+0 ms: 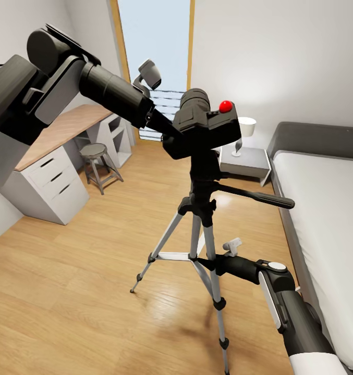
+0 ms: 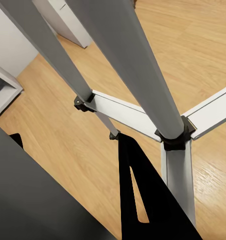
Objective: Attach the digital camera to the camera tripod in the bedroom.
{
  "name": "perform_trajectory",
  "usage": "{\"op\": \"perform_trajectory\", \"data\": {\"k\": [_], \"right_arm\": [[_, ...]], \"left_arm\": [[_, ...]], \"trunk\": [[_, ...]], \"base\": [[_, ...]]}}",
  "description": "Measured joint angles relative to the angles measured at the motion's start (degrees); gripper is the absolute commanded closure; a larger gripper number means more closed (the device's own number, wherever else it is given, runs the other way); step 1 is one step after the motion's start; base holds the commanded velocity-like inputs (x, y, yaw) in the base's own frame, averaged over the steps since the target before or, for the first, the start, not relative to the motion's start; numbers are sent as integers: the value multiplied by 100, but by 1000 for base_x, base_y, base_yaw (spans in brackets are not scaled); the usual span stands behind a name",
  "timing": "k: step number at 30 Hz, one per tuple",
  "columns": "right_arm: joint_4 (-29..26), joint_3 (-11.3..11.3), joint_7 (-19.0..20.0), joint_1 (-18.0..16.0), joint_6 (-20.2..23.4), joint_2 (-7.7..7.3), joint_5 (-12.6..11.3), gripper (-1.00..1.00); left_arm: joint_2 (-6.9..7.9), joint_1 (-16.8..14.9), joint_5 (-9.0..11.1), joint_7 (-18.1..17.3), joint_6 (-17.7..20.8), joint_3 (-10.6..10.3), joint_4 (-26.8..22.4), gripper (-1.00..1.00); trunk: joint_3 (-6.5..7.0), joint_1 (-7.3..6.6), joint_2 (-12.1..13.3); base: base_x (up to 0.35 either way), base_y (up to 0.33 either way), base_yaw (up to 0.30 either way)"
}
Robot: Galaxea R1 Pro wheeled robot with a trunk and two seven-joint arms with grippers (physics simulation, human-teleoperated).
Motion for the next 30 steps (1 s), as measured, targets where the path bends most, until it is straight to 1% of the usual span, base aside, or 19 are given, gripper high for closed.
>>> {"op": "perform_trajectory", "data": {"k": [12,21,22,30], "right_arm": [[0,0,5,0,-2,0,4,100],[0,0,8,0,-2,0,6,100],[0,-1,8,0,-2,0,6,100],[0,-1,8,0,-3,0,7,100]], "left_arm": [[-3,-2,59,-5,0,-3,10,100],[-5,-3,63,-6,0,-3,-4,100],[-3,-3,64,-6,0,-4,-6,-100],[10,-3,65,-5,1,-5,-33,-100]], "trunk": [[0,0,0],[0,0,0],[0,0,0],[0,0,0]], "base": [[0,0,0],[0,0,0],[0,0,0],[0,0,0]]}}
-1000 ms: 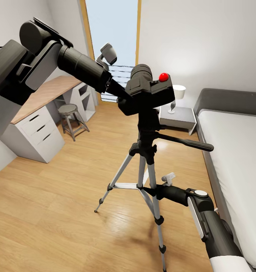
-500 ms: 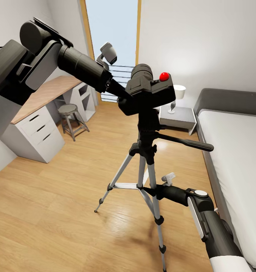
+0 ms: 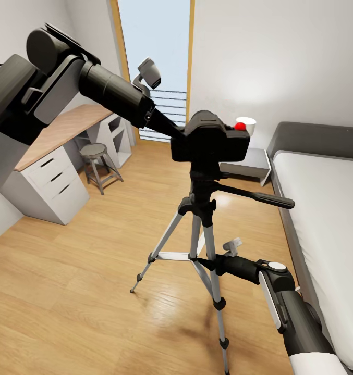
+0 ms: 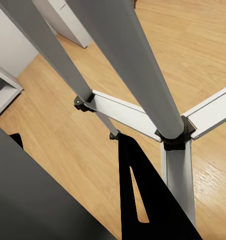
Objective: Attach the digital camera to the camera tripod in the bedroom.
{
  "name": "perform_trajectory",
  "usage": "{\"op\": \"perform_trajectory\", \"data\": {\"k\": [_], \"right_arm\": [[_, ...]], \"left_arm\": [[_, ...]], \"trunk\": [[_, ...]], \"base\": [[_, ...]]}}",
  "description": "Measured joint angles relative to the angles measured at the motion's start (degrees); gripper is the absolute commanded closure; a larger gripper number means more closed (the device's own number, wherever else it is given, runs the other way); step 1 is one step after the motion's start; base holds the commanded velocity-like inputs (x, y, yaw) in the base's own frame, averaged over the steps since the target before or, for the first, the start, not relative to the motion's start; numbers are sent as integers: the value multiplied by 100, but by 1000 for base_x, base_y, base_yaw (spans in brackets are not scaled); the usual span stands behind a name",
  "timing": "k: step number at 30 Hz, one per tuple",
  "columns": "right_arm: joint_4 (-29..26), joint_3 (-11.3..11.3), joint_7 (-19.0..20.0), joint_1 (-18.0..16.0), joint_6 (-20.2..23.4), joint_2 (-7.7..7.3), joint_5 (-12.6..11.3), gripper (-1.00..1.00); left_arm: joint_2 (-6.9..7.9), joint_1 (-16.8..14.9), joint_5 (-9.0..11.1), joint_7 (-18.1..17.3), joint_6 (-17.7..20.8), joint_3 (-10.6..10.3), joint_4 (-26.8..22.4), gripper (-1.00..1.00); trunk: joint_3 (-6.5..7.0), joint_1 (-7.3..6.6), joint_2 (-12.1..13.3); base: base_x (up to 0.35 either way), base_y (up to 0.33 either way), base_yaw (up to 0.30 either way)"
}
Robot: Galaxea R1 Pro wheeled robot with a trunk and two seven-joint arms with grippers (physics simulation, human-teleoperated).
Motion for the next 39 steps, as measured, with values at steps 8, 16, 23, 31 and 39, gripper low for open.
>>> {"op": "perform_trajectory", "data": {"k": [8,16,23,31,39], "right_arm": [[0,0,0,0,0,0,0,100],[0,0,0,0,0,0,0,100],[0,0,0,0,1,0,0,100],[0,0,0,0,0,0,0,100],[0,0,4,0,-2,0,4,100]], "left_arm": [[16,0,6,0,0,6,-51,-100],[15,2,9,0,0,7,-53,-100],[19,0,9,-1,0,7,-58,-100],[76,0,8,11,-9,32,-20,-100],[687,8,-3,248,-71,112,146,-100]], "trunk": [[0,0,0],[0,0,0],[0,0,0],[0,0,0],[0,0,0]], "base": [[0,0,0],[0,0,0],[0,0,0],[0,0,0],[0,0,0]]}}
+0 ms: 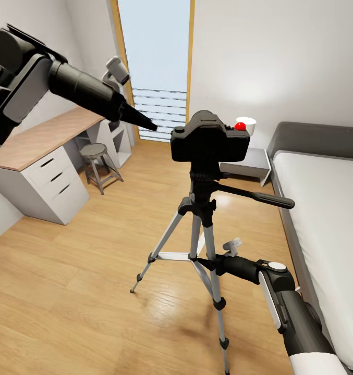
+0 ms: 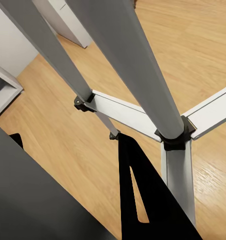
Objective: Attach the digital camera to the camera tripod in the bedroom.
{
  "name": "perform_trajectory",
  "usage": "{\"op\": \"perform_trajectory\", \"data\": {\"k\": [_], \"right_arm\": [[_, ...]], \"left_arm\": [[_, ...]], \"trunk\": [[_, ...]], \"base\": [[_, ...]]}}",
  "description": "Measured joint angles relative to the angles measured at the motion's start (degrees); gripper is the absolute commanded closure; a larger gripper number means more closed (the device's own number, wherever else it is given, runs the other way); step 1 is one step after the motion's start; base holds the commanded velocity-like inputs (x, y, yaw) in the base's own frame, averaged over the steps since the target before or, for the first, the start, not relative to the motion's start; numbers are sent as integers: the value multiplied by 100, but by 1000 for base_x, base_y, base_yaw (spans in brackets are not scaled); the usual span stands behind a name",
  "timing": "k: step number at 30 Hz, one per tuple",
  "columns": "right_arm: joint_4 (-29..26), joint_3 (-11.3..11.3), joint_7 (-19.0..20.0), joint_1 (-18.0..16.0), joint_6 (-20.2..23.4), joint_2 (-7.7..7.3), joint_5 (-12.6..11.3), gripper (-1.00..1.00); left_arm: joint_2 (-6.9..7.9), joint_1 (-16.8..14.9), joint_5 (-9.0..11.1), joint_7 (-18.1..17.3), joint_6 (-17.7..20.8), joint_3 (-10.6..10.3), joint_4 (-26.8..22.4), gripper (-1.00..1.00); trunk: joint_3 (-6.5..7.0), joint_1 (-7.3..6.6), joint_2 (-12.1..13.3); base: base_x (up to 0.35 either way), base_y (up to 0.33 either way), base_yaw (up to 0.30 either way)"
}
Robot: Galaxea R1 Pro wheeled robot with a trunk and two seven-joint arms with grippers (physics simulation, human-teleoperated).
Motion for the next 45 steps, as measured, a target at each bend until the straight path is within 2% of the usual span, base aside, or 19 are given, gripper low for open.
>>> {"op": "perform_trajectory", "data": {"k": [1,6,13,18,23,24,27,28,30,31,34,35,37,38,39,40,42,43,45], "right_arm": [[0,0,-1,0,-1,0,0,100],[0,0,-3,0,1,0,-2,100],[0,0,-4,0,3,-1,-5,100],[-1,1,-5,-2,5,-1,-7,100],[-2,1,-4,-2,6,-2,-7,100],[-4,2,-5,-1,9,-2,-6,100],[-1,1,-4,-2,2,-3,-8,100],[-2,2,-5,-2,7,-2,-6,100],[-3,2,-5,-2,10,-1,-5,100],[0,1,-4,-2,2,-2,-6,100],[0,-4,-5,-2,2,-1,-6,100],[-1,-4,-5,-1,6,-1,-5,100],[-2,-5,-5,-1,10,-1,-5,100],[0,-7,-5,-1,4,-1,-5,100],[0,-7,-6,-2,0,-1,-6,100],[-2,-6,-5,-1,9,0,-4,100],[-1,-7,-5,-1,6,0,-3,100],[-1,-7,-5,-1,4,-1,-5,100],[-1,-7,-5,-1,5,-1,-5,100]], "left_arm": [[144,4,-2,57,-6,13,23,-100],[456,16,51,135,-31,96,106,-100],[579,61,246,288,-35,134,360,-100],[600,381,272,851,-32,136,779,-100],[593,1097,276,1753,-47,135,1341,-100],[580,1325,256,2066,-71,131,1566,-100],[549,1696,271,2531,-187,128,1971,-100],[524,1927,254,2798,-400,127,2253,-100],[494,2184,280,3028,-731,130,2564,-100],[469,2416,289,3193,-1171,128,2866,-100],[414,2789,327,3349,-1968,126,3404,-100],[349,3019,370,3408,-2531,130,3814,-100],[253,3283,463,3450,-3109,133,4291,-100],[146,3498,621,3478,-3652,142,4766,-100],[87,3626,723,3489,-3928,134,5018,-100],[-15,3795,969,3505,-4410,147,5410,-100],[-84,3987,1246,3518,-4821,151,5668,-100],[-118,4174,1489,3516,-5100,135,5819,-100],[-152,4507,1794,3512,-5367,133,5950,-100]], "trunk": [[0,0,0],[0,0,0],[0,0,0],[0,0,1],[0,0,1],[-1,-1,0],[0,0,1],[0,-1,0],[0,0,0],[0,-1,0],[0,0,1],[0,-1,0],[-1,0,0],[-1,0,0],[-1,0,0],[-1,0,0],[-1,0,0],[-2,0,0],[-2,0,0]], "base": [[0,0,0],[0,0,0],[0,0,0],[0,0,0],[0,0,0],[0,0,0],[0,0,0],[0,0,0],[0,0,0],[0,0,0],[0,0,0],[0,0,0],[0,0,0],[0,0,0],[0,0,0],[0,0,0],[0,0,0],[0,0,0],[0,0,0]]}}
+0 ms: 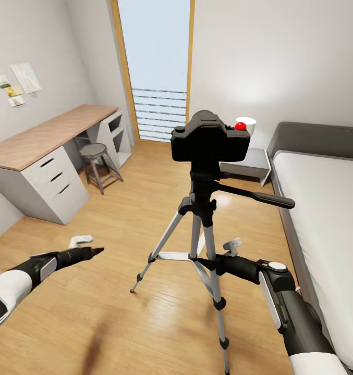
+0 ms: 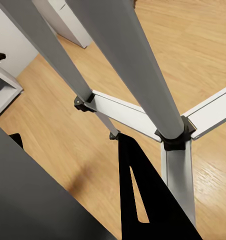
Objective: Attach the digital camera to the camera tripod in the bedroom.
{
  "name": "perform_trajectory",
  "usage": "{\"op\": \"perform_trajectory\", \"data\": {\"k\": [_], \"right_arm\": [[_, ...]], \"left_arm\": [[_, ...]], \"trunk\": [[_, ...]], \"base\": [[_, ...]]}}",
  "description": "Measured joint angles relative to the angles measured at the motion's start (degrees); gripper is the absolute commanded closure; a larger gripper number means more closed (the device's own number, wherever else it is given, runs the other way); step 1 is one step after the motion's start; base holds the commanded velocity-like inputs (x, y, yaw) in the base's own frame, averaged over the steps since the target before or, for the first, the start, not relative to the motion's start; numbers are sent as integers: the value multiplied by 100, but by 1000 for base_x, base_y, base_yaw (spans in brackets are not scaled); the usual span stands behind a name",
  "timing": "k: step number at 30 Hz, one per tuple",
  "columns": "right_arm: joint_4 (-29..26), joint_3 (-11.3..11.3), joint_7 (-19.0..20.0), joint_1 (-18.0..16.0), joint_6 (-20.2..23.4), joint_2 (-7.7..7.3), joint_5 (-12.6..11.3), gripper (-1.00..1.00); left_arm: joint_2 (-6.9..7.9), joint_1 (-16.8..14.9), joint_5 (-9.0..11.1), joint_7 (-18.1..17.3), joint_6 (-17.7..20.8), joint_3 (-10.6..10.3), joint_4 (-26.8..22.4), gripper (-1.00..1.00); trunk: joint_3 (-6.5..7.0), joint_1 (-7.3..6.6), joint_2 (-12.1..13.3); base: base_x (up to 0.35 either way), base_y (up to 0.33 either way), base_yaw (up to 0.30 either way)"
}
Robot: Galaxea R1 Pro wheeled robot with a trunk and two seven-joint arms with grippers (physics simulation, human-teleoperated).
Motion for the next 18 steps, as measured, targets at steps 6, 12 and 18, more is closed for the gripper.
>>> {"op": "perform_trajectory", "data": {"k": [6,12,18], "right_arm": [[0,0,0,0,-1,0,1,100],[0,0,0,0,-1,0,2,100],[0,-7,1,1,2,-4,-3,100]], "left_arm": [[-36,710,308,137,-222,34,109,-100],[-92,1415,430,1166,-183,30,130,-100],[-261,2154,469,1931,180,34,133,-100]], "trunk": [[0,0,0],[0,0,0],[0,0,0]], "base": [[0,0,0],[0,0,0],[0,0,0]]}}
